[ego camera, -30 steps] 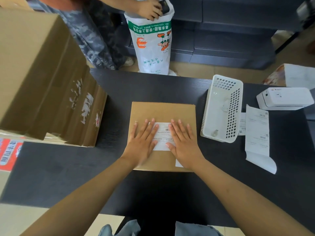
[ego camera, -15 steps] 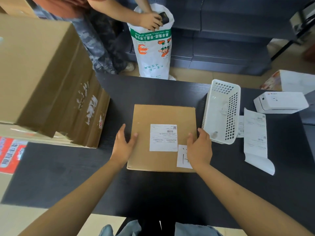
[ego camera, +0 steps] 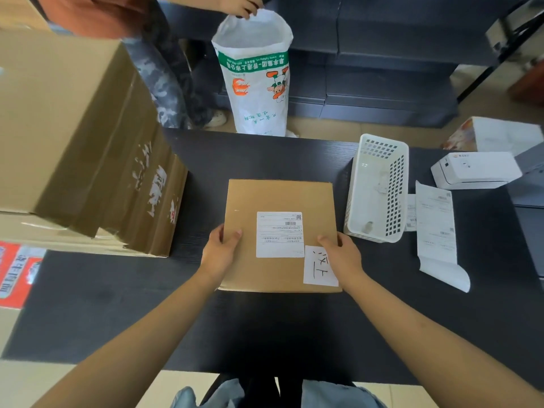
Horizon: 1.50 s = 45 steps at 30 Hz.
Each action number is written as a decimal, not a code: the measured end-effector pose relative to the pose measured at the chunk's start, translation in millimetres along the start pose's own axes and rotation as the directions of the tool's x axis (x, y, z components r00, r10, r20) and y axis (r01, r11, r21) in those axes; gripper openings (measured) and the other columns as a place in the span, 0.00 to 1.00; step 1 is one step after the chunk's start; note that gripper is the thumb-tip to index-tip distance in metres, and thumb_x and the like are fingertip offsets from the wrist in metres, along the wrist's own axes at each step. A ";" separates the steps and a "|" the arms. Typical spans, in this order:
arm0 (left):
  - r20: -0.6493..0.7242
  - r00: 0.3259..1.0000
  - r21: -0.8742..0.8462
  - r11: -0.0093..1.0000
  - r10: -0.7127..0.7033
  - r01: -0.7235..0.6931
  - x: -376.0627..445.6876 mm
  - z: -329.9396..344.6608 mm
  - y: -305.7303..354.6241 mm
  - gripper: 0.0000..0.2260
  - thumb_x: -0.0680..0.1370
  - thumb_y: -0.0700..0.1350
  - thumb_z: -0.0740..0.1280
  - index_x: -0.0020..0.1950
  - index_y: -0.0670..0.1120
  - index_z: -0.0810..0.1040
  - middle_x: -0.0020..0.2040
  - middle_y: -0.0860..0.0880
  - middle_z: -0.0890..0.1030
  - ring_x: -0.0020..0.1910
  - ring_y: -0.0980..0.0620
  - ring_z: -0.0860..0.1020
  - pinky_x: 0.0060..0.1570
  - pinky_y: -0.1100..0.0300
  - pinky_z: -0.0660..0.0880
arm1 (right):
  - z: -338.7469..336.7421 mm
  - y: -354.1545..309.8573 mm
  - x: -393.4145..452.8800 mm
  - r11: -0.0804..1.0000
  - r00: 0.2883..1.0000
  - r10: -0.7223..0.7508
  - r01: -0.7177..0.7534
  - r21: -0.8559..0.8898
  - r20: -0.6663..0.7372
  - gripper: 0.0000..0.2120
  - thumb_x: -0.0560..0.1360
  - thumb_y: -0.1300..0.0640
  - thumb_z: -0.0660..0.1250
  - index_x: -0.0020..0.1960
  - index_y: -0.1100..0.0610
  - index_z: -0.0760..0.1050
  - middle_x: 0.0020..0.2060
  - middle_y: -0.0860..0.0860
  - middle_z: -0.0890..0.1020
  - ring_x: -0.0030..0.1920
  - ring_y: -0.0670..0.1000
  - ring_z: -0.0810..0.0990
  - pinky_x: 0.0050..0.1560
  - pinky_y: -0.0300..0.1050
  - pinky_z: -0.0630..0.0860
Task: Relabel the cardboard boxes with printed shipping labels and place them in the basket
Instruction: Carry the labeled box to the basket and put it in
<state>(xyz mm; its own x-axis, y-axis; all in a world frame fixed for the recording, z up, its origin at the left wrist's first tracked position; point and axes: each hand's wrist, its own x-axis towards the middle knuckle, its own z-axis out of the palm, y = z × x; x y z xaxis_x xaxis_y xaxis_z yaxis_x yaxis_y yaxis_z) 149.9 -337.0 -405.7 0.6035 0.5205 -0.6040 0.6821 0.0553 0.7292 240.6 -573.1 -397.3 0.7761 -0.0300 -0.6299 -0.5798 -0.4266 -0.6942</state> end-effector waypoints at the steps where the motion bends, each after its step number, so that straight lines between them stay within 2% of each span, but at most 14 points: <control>1: -0.026 1.000 0.014 1.000 0.011 -0.011 -1.2 -1.5 4.2 0.25 0.77 0.60 0.64 0.71 0.52 0.66 0.56 0.56 0.75 0.49 0.56 0.76 0.44 0.61 0.70 | 0.3 -1.9 -1.5 1.000 1.000 -0.010 0.010 0.010 -0.001 0.22 0.75 0.45 0.66 0.66 0.52 0.71 0.48 0.50 0.83 0.45 0.49 0.83 0.40 0.44 0.78; 3: -0.061 0.997 0.032 0.999 0.043 -0.041 -4.7 -6.7 15.8 0.24 0.77 0.59 0.64 0.70 0.52 0.68 0.57 0.55 0.76 0.48 0.56 0.75 0.43 0.62 0.70 | 1.8 -9.9 -6.3 0.999 0.999 -0.042 0.042 0.017 -0.005 0.21 0.75 0.45 0.66 0.65 0.52 0.72 0.48 0.49 0.83 0.45 0.48 0.83 0.39 0.43 0.77; 8: -0.047 0.990 0.048 0.991 0.131 -0.129 -10.3 -24.3 72.3 0.22 0.79 0.56 0.63 0.70 0.48 0.69 0.61 0.49 0.78 0.55 0.48 0.77 0.57 0.51 0.74 | -8.6 -55.8 -16.5 0.982 0.982 -0.185 0.183 -0.048 -0.047 0.17 0.75 0.42 0.65 0.59 0.51 0.72 0.41 0.44 0.80 0.41 0.43 0.79 0.34 0.37 0.71; 13: -0.052 0.963 0.051 0.964 0.263 -0.261 -22.8 -28.0 153.4 0.23 0.78 0.57 0.62 0.71 0.48 0.68 0.62 0.49 0.77 0.55 0.48 0.77 0.58 0.50 0.74 | -49.7 -115.7 -28.1 0.942 0.936 -0.335 0.334 -0.029 -0.111 0.11 0.74 0.41 0.66 0.48 0.47 0.77 0.41 0.45 0.83 0.42 0.47 0.82 0.45 0.46 0.79; 17: 0.017 0.941 0.023 0.941 0.337 -0.338 -38.3 -4.9 200.0 0.22 0.77 0.57 0.64 0.67 0.48 0.71 0.60 0.48 0.78 0.54 0.46 0.78 0.60 0.47 0.75 | -93.7 -131.6 -41.0 0.919 0.898 -0.385 0.394 0.001 -0.212 0.11 0.75 0.41 0.66 0.48 0.49 0.77 0.39 0.44 0.82 0.40 0.45 0.81 0.36 0.40 0.74; 21: 0.124 0.895 0.038 0.900 0.428 -0.435 -63.4 45.3 230.5 0.20 0.78 0.57 0.64 0.65 0.47 0.73 0.57 0.49 0.78 0.51 0.48 0.77 0.55 0.53 0.74 | -150.9 -116.6 -55.5 0.923 0.879 -0.353 0.383 0.033 -0.320 0.11 0.74 0.41 0.66 0.43 0.47 0.76 0.41 0.47 0.84 0.43 0.49 0.83 0.45 0.48 0.79; 27: 0.364 0.777 0.118 0.803 0.513 -0.585 -137.3 167.3 254.3 0.15 0.79 0.57 0.62 0.58 0.49 0.76 0.51 0.49 0.79 0.46 0.48 0.78 0.50 0.52 0.73 | -268.2 -42.6 -97.9 0.926 0.794 -0.249 0.364 0.105 -0.555 0.15 0.73 0.38 0.66 0.47 0.49 0.79 0.40 0.46 0.83 0.40 0.46 0.82 0.36 0.42 0.75; 30: 0.487 0.711 0.123 0.766 0.507 -0.631 -193.9 244.4 249.4 0.13 0.79 0.58 0.61 0.56 0.52 0.72 0.51 0.51 0.77 0.45 0.48 0.77 0.48 0.53 0.70 | -335.2 15.9 -129.1 0.936 0.730 -0.158 0.324 0.134 -0.664 0.14 0.73 0.38 0.66 0.42 0.48 0.78 0.40 0.47 0.84 0.42 0.49 0.82 0.43 0.47 0.78; 32: 0.561 0.663 0.130 0.738 0.496 -0.662 -238.2 298.4 239.4 0.16 0.78 0.59 0.61 0.61 0.51 0.72 0.52 0.51 0.76 0.47 0.48 0.76 0.48 0.53 0.71 | -380.9 62.6 -156.0 0.934 0.691 -0.063 0.295 0.201 -0.720 0.15 0.72 0.37 0.67 0.42 0.49 0.79 0.39 0.47 0.85 0.42 0.50 0.83 0.45 0.48 0.79; 34: 0.662 0.589 0.126 0.706 0.463 -0.697 -286.9 353.9 224.3 0.19 0.78 0.59 0.61 0.64 0.49 0.73 0.53 0.50 0.77 0.48 0.47 0.77 0.49 0.54 0.72 | -426.1 113.4 -189.8 0.921 0.643 0.053 0.265 0.287 -0.764 0.17 0.70 0.36 0.68 0.45 0.50 0.80 0.36 0.44 0.84 0.38 0.46 0.83 0.39 0.43 0.79; 36: 0.770 0.482 0.094 0.672 0.419 -0.734 -337.0 407.9 204.6 0.20 0.78 0.59 0.62 0.61 0.46 0.76 0.55 0.48 0.80 0.49 0.47 0.79 0.51 0.53 0.74 | -466.5 164.6 -226.8 0.907 0.581 0.158 0.234 0.349 -0.799 0.18 0.69 0.36 0.69 0.44 0.50 0.81 0.35 0.43 0.84 0.36 0.44 0.82 0.34 0.39 0.76; 38: 0.844 0.398 0.065 0.670 0.358 -0.740 -386.4 456.7 183.3 0.21 0.78 0.58 0.62 0.61 0.44 0.77 0.56 0.46 0.81 0.52 0.46 0.79 0.54 0.51 0.76 | -499.4 211.8 -260.5 0.885 0.515 0.253 0.218 0.411 -0.819 0.17 0.69 0.36 0.68 0.45 0.49 0.80 0.38 0.45 0.84 0.38 0.47 0.83 0.34 0.41 0.77; 42: 0.929 0.280 0.059 0.653 0.240 -0.755 -469.2 538.1 145.3 0.21 0.79 0.58 0.62 0.63 0.44 0.75 0.58 0.45 0.80 0.54 0.44 0.78 0.55 0.50 0.75 | -549.2 286.3 -310.8 0.833 0.382 0.398 0.231 0.503 -0.834 0.17 0.69 0.37 0.69 0.47 0.49 0.80 0.37 0.45 0.84 0.37 0.48 0.83 0.33 0.40 0.76; 45: 0.960 0.209 0.043 0.638 0.188 -0.769 -509.7 593.5 126.7 0.19 0.79 0.57 0.63 0.59 0.44 0.76 0.57 0.45 0.81 0.53 0.45 0.79 0.53 0.51 0.76 | -580.6 327.6 -326.3 0.799 0.312 0.478 0.233 0.554 -0.821 0.18 0.68 0.36 0.68 0.47 0.49 0.80 0.38 0.46 0.84 0.37 0.48 0.83 0.32 0.40 0.75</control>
<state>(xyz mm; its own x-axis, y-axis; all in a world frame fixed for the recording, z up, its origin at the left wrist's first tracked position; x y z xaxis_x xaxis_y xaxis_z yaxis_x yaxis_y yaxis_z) 173.8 -1100.9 -196.3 0.6503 -0.6988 -0.2981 -0.0113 -0.4012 0.9159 -58.7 -1227.8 -216.8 0.1685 -0.9555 -0.2423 -0.4197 0.1528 -0.8947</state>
